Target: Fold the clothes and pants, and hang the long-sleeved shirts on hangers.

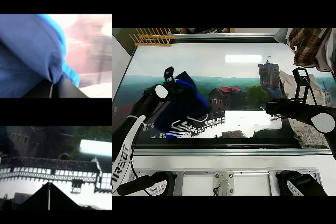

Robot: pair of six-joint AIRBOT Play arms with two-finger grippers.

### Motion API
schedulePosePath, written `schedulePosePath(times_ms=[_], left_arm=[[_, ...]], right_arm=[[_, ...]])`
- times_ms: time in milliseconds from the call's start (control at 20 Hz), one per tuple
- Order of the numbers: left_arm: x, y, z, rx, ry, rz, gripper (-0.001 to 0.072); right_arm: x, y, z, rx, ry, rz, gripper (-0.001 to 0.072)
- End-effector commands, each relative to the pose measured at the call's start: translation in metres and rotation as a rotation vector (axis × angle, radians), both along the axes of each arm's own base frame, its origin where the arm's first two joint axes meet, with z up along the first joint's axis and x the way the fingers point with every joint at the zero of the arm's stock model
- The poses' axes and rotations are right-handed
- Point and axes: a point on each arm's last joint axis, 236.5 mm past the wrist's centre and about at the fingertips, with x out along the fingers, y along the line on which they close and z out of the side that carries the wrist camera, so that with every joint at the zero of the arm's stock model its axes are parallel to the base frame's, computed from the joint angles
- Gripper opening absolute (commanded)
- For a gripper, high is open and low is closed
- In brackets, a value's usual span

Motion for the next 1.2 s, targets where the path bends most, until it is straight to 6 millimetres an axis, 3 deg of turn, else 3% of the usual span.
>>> schedulePosePath(times_ms=[0,150,300,350,400,450,500,600,750,900,1000,1150], left_arm=[[-0.006,-0.092,0.074,-0.089,-0.19,-0.163,0.0007],[0.005,-0.15,0.103,-0.126,-0.26,-0.25,0.0007],[0.012,-0.196,0.102,-0.137,-0.257,-0.325,0.0008],[0.014,-0.205,0.094,-0.13,-0.239,-0.344,0.0148],[0.017,-0.208,0.087,-0.124,-0.217,-0.355,0.0534],[0.021,-0.203,0.082,-0.12,-0.186,-0.351,0.0718],[0.026,-0.188,0.08,-0.117,-0.145,-0.329,0.0672],[0.04,-0.138,0.084,-0.098,-0.099,-0.264,0.0672],[0.034,-0.041,0.066,-0.071,0.003,-0.115,0.0672],[-0.016,0.041,0.005,-0.053,0.164,0.042,0.0672],[-0.058,0.079,-0.042,-0.07,0.272,0.161,0.0672],[-0.101,0.097,-0.089,-0.165,0.366,0.309,0.0672]], right_arm=[[0.0,0.016,0.011,0.096,-0.01,0.01,0.0015],[0.01,0.01,0.031,0.025,-0.143,0.052,0.0015],[0.024,-0.007,0.069,-0.049,-0.343,0.022,0.0016],[0.027,-0.013,0.082,-0.067,-0.399,0.007,0.0016],[0.029,-0.017,0.092,-0.079,-0.443,-0.005,0.0015],[0.029,-0.022,0.099,-0.083,-0.471,-0.019,0.0016],[0.03,-0.027,0.102,-0.08,-0.477,-0.037,0.0015],[0.031,-0.04,0.096,-0.048,-0.431,-0.1,0.0016],[0.026,-0.054,0.065,-0.037,-0.282,-0.149,0.0015],[0.019,-0.049,0.028,-0.053,-0.132,-0.12,0.0016],[0.02,-0.041,0.012,-0.018,-0.064,-0.109,0.0015],[0.025,-0.022,-0.002,0.076,0.008,-0.101,0.0015]])
